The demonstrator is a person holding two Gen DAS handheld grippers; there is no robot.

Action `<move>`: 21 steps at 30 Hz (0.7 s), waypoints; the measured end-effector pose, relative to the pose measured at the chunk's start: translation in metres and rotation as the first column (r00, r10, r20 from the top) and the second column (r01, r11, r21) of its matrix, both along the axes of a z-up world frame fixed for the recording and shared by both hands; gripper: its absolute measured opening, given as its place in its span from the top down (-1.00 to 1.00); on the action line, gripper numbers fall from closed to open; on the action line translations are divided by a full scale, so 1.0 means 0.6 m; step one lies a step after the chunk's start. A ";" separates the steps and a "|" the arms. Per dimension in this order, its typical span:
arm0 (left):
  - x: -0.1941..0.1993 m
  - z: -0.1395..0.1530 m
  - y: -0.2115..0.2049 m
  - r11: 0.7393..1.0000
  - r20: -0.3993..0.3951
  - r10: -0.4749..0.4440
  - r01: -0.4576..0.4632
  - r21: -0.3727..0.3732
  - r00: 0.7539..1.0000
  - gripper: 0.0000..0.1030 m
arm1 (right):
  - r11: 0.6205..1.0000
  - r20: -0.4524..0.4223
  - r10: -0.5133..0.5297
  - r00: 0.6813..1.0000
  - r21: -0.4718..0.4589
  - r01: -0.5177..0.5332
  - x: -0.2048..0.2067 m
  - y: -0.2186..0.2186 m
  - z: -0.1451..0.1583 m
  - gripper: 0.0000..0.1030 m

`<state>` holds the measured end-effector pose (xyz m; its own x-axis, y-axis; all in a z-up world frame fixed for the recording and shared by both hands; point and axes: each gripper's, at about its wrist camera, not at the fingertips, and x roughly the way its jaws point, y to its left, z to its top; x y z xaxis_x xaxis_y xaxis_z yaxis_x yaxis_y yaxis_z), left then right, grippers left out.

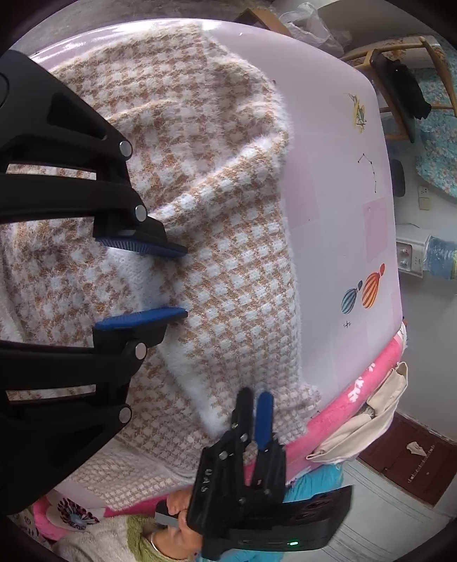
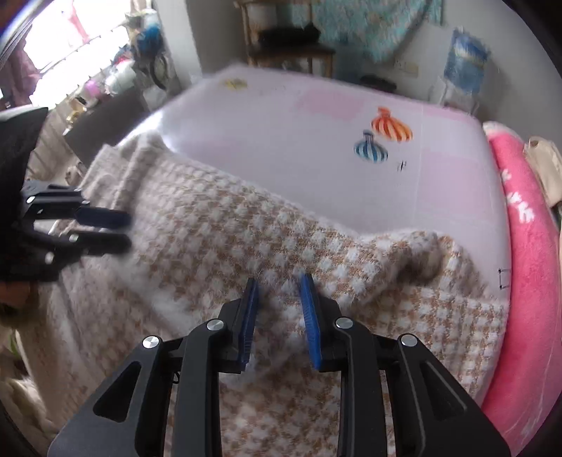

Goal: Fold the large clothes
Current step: 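Release the cuff and hold both tools open above the folded sleeve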

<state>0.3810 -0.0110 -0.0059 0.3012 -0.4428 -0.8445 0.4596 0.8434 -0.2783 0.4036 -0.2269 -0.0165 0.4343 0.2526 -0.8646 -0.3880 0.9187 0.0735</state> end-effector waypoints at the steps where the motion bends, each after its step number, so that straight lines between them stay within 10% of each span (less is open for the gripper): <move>1: 0.001 -0.001 0.003 1.000 -0.004 0.000 0.000 -0.012 1.000 0.45 | 1.000 -0.011 -0.007 1.000 -0.001 0.007 -0.007 -0.009 0.003 0.52; 10: -0.001 -0.006 0.026 0.996 -0.009 0.010 -0.011 -0.085 1.000 0.45 | 0.997 0.021 0.007 1.000 0.075 -0.008 0.023 0.039 0.073 0.40; 21: -0.009 -0.010 0.050 0.989 -0.032 0.026 -0.030 -0.142 0.999 0.45 | 0.991 0.047 0.137 0.989 -0.014 -0.136 0.027 0.126 0.011 0.40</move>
